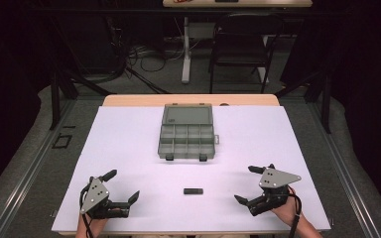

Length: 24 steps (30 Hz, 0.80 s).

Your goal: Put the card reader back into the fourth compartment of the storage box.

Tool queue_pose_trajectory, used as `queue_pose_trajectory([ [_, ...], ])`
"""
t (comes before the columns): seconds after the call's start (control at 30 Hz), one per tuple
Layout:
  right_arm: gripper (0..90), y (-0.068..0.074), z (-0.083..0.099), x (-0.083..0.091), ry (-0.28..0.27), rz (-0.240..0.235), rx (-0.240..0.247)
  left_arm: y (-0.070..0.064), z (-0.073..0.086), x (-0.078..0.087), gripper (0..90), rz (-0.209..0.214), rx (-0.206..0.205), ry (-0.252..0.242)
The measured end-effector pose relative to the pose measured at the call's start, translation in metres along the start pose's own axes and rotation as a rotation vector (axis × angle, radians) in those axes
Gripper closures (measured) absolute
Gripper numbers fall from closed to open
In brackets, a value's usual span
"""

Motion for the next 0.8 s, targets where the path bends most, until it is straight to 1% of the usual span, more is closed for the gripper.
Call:
queue_pose_trajectory([
  [0.1, 0.0, -0.001, -0.002, -0.004, 0.004, -0.012, 0.003, 0.000, 0.001, 0.000, 0.0, 0.000, -0.001, 0.003],
  [0.13, 0.0, -0.002, -0.004, -0.008, 0.011, -0.024, 0.004, 0.000, 0.000, -0.001, 0.0, -0.001, -0.003, 0.003],
  [0.23, 0.0, -0.003, -0.006, -0.012, 0.011, -0.032, 0.005, 0.000, 0.000, -0.001, 0.0, 0.000, -0.002, 0.002],
  [0.3, 0.0, -0.004, -0.010, -0.017, 0.016, -0.048, 0.012, 0.000, 0.001, -0.001, 0.0, 0.001, -0.005, 0.004],
  [0.37, 0.0, -0.004, -0.012, -0.021, 0.015, -0.057, 0.016, 0.000, 0.001, -0.001, 0.0, 0.003, -0.003, 0.003],
  [0.5, 0.0, -0.003, -0.016, -0.029, 0.030, -0.082, 0.031, 0.000, 0.001, -0.001, 0.0, 0.004, -0.002, 0.005],
  [0.53, 0.0, -0.003, -0.016, -0.029, 0.030, -0.082, 0.031, 0.000, 0.001, -0.001, 0.0, 0.005, -0.001, 0.006],
  [0.6, 0.0, -0.002, -0.020, -0.036, 0.033, -0.102, 0.037, 0.000, 0.001, -0.001, 0.0, 0.005, -0.001, 0.005],
  [0.67, 0.0, -0.002, -0.022, -0.038, 0.034, -0.107, 0.043, 0.000, 0.001, -0.002, 0.0, 0.005, 0.000, 0.004],
  [0.73, 0.0, 0.000, -0.026, -0.045, 0.038, -0.126, 0.057, 0.000, 0.001, -0.001, 0.0, 0.005, 0.001, 0.003],
  [0.8, 0.0, 0.001, -0.027, -0.047, 0.038, -0.131, 0.060, 0.000, 0.001, -0.002, 0.0, 0.007, 0.001, 0.005],
])
Point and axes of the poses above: each handheld gripper's, and its own axes: x roughly backward along the jaws, z roughly out of its underside, y roughly to its left, the point moved 10 cm from there along -x, roughly forward along the jaws, and after that the axes turned 8 degrees about -z, right-handed, at the moved point
